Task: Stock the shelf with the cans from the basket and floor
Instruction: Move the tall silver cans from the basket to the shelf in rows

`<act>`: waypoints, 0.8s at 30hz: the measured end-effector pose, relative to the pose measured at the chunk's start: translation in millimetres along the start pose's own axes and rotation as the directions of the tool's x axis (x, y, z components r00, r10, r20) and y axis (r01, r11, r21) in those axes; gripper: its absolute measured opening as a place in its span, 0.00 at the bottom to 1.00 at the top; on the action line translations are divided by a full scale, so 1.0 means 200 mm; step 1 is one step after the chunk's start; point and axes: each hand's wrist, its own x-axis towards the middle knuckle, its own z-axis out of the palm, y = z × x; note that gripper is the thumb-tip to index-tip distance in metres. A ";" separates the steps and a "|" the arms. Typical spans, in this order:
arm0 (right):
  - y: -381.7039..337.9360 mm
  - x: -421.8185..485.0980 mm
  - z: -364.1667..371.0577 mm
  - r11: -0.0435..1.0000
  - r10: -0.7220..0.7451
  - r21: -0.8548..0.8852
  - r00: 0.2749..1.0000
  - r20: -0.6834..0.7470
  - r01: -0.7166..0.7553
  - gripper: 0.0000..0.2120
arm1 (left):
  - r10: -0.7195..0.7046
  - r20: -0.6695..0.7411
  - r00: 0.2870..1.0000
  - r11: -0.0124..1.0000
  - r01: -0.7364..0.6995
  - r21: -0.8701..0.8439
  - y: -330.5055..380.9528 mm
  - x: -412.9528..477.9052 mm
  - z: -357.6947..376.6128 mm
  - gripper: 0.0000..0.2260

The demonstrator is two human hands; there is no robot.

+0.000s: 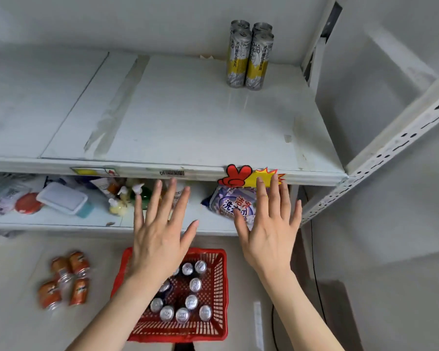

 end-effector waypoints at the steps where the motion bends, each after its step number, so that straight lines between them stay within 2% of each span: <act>1: 0.00 -0.09 0.00 1.000 -0.007 0.006 1.000 -0.010 0.007 0.33 | -0.006 0.013 1.000 1.000 0.006 0.000 0.00 -0.09 0.00 0.29; 7: -0.02 -0.64 0.04 1.000 -0.004 0.020 0.989 0.145 0.001 0.34 | -0.095 0.162 0.982 0.995 0.092 0.027 0.00 -0.60 0.06 0.28; 13: -0.06 -1.11 0.16 1.000 0.018 -0.011 0.940 0.340 -0.015 0.34 | -0.134 0.277 0.951 0.991 0.130 0.035 -0.09 -1.03 0.20 0.27; 24: -0.16 -1.57 0.43 0.995 0.097 -0.032 0.873 0.478 -0.093 0.34 | -0.127 0.428 0.895 0.991 0.135 0.012 -0.29 -1.48 0.54 0.28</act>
